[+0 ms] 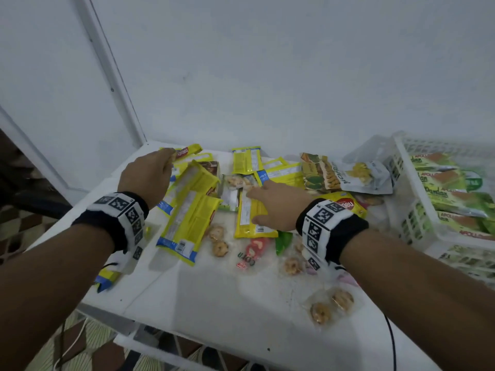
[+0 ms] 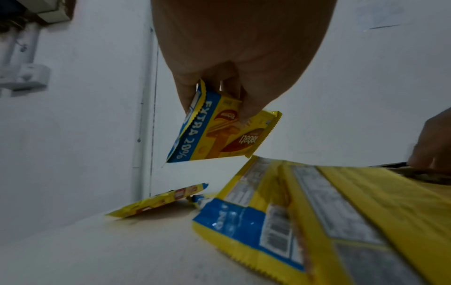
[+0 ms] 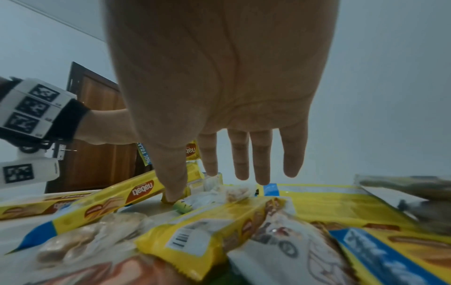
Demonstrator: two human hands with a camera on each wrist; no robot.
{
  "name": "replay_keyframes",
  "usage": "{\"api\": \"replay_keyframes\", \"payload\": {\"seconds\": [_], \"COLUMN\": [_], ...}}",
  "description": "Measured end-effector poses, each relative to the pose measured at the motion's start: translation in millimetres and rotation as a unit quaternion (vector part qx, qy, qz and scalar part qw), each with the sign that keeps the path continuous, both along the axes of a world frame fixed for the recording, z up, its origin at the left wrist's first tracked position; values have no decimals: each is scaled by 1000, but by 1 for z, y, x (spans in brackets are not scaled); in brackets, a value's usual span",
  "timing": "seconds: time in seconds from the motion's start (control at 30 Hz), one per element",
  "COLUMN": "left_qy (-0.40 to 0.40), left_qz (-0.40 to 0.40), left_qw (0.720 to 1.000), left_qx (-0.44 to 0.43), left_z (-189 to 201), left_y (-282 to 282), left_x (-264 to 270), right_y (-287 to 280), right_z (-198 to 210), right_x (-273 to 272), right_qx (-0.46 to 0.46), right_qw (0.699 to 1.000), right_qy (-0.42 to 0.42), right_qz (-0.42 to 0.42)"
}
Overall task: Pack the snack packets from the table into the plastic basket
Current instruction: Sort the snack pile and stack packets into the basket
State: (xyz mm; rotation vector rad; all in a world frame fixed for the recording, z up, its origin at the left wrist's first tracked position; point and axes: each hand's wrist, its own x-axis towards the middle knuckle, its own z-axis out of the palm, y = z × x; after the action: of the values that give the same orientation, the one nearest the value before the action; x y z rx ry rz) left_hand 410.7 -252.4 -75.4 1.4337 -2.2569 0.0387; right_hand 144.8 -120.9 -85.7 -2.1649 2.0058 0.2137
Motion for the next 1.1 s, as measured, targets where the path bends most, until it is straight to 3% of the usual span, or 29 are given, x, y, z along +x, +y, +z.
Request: {"api": "replay_keyframes", "payload": {"seconds": [0.2, 0.4, 0.5, 0.6, 0.73, 0.93, 1.1], "left_qy": [-41, -68, -43, 10, -49, -134, -129], "left_qz": [48, 18, -6, -54, -126, -136, -154], "left_qw": [996, 977, 979, 981, 976, 969, 972], "left_qx": [70, 204, 198, 188, 171, 154, 122], "left_z": [-16, -24, -19, -12, -14, -22, -13], "left_y": [-17, -11, -12, -6, 5, 12, 19], "left_x": [31, 41, 38, 22, -3, -26, -48], "right_y": [-13, -28, -34, -35, -31, -26, -18], "right_z": [-7, -2, -3, -7, -7, 4, 6], "right_x": [18, 32, 33, 33, 31, 19, 0], "right_qx": [58, 36, 6, 38, 73, 129, 122], "right_qw": [997, 997, 998, 996, 993, 987, 989], "right_qy": [40, 71, 64, 78, 91, 99, 62], "right_qz": [31, 14, 11, 16, 10, -7, -47]}}
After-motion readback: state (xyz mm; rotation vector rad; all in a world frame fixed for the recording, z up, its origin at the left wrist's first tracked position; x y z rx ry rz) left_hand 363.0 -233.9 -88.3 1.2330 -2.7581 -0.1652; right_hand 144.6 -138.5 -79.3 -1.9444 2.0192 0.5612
